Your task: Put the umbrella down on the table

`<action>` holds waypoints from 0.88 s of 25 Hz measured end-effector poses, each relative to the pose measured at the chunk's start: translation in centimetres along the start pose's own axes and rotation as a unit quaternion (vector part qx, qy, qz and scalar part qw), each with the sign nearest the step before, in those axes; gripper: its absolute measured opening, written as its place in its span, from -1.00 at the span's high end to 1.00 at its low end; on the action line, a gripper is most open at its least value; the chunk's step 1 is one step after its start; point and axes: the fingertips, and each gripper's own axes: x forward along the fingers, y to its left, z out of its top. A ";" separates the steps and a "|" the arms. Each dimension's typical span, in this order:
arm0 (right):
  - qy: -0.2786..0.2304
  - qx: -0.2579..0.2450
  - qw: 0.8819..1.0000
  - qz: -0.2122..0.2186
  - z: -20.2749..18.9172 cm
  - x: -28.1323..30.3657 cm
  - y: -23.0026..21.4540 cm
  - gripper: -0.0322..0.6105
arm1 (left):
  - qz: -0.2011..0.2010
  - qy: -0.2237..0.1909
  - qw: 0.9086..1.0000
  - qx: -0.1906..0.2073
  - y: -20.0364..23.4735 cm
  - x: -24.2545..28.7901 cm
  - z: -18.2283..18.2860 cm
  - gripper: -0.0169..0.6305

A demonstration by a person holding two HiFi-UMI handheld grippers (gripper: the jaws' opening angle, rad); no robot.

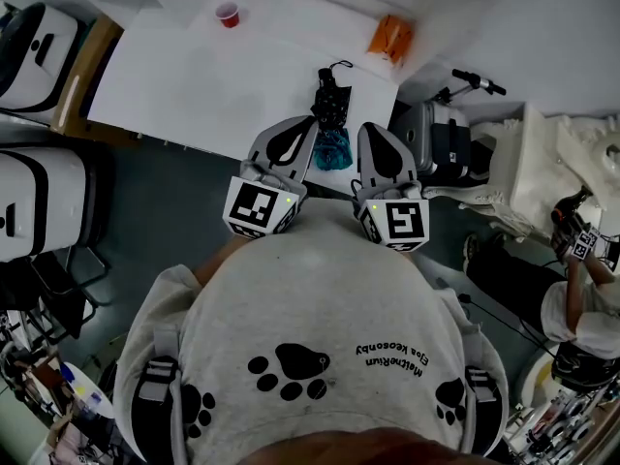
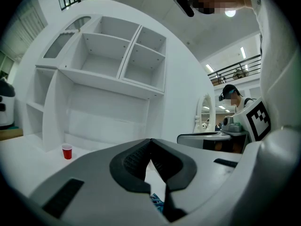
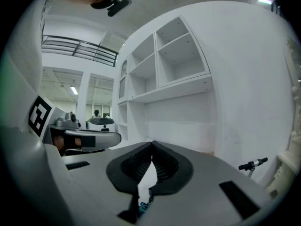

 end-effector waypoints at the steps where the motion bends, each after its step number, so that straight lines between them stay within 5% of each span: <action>1: 0.002 0.001 1.000 0.006 -0.2 0.0 0.1 0.80 | 0.002 0.000 1.000 0.001 0.0 0.1 -0.1 0.90; 14: 0.024 -0.007 0.998 0.052 -2.2 0.5 -0.3 0.80 | 0.019 -0.002 1.000 0.004 -0.8 0.8 -1.3 0.90; 22: 0.020 0.011 0.999 0.040 -2.3 0.5 -1.7 0.80 | 0.018 -0.005 1.000 0.008 -1.1 1.4 -1.2 0.90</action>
